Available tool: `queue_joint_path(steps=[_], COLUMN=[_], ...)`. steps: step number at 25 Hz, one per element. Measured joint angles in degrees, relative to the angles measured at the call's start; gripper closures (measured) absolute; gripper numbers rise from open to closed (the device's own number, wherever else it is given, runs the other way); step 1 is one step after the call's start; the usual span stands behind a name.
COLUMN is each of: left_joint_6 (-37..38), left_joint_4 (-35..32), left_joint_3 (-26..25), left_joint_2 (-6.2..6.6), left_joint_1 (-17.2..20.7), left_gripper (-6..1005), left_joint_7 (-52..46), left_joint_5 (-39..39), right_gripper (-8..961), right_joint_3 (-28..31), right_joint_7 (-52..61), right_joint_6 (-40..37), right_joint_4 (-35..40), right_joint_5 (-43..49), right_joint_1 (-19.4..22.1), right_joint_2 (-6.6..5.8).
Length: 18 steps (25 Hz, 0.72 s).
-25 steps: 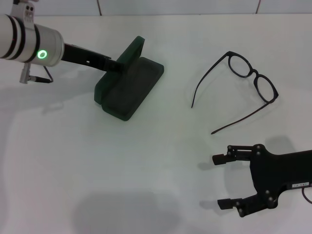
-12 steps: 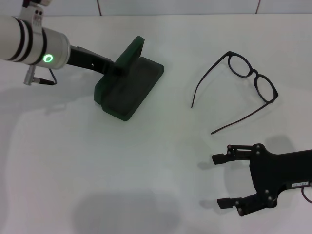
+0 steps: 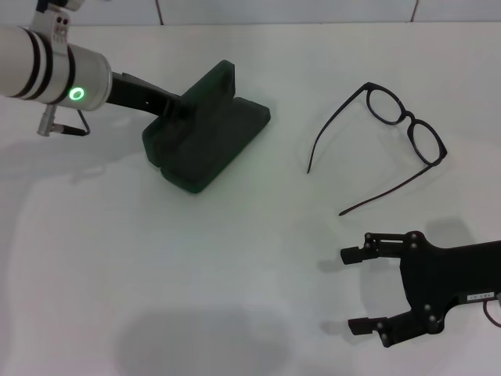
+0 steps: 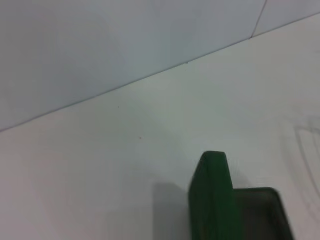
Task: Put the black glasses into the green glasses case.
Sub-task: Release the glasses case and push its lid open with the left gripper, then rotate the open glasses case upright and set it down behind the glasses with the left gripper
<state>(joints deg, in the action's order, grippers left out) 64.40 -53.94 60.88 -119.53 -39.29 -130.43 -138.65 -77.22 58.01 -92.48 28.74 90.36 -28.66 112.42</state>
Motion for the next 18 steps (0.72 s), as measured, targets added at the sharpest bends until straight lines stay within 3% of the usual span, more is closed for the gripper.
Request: queue_joint_path(steps=[3, 7, 18], left_joint_6=[0.0, 0.3, 5.0], left_joint_4=[0.0, -0.4, -2.8], left_joint_3=[0.0, 0.0, -0.6], left_joint_2=[0.0, 0.0, 0.97], left_joint_1=[0.0, 0.0, 2.9], left_gripper=[751, 766, 791], left_joint_7=[0.1, 1.0, 17.2], left_joint_5=[0.0, 0.3, 9.8], right_gripper=[71, 71, 71], right_joint_3=[0.0, 0.0, 0.3], right_joint_7=[0.0, 0.0, 0.0], right_joint_6=[0.3, 0.5, 0.5], right_joint_4=[-0.1, -0.1, -0.2], right_joint_5=[0.0, 0.0, 0.0], right_joint_1=[0.0, 0.0, 0.4], right_joint_2=[0.07, 0.08, 0.08])
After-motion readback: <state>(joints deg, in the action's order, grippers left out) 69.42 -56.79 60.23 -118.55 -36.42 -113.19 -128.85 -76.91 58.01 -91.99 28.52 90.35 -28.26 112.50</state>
